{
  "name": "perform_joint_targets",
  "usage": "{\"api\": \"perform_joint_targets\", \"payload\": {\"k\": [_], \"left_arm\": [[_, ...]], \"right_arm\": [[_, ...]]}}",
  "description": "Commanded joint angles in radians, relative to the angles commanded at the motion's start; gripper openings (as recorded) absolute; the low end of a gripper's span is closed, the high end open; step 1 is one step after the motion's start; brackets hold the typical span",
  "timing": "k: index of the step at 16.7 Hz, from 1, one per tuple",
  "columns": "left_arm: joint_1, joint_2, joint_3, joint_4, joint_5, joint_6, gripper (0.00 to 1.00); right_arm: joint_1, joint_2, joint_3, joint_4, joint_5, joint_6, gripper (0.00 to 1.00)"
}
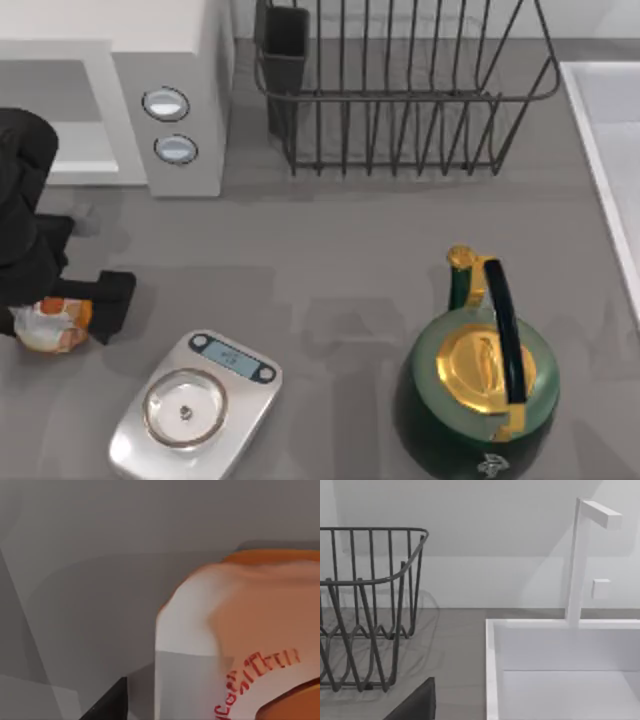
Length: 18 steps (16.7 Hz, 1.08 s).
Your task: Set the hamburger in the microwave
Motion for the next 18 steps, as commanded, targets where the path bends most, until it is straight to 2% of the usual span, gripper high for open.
{"api": "perform_joint_targets", "payload": {"k": [7,8,12,18], "left_arm": [[0.000,0.000,0.000,0.000,0.000,0.000,0.00],[-0.004,-0.079,-0.003,-0.076,0.000,-0.010,0.00],[-0.006,-0.108,0.016,-0.141,0.001,-0.011,0.00],[-0.008,-0.194,0.160,-0.367,0.001,-0.014,0.00]], "right_arm": [[0.000,0.000,0.000,0.000,0.000,0.000,1.00],[0.000,0.000,0.000,0.000,0.000,0.000,1.00],[0.000,0.000,0.000,0.000,0.000,0.000,1.00],[0.000,0.000,0.000,0.000,0.000,0.000,1.00]]}}
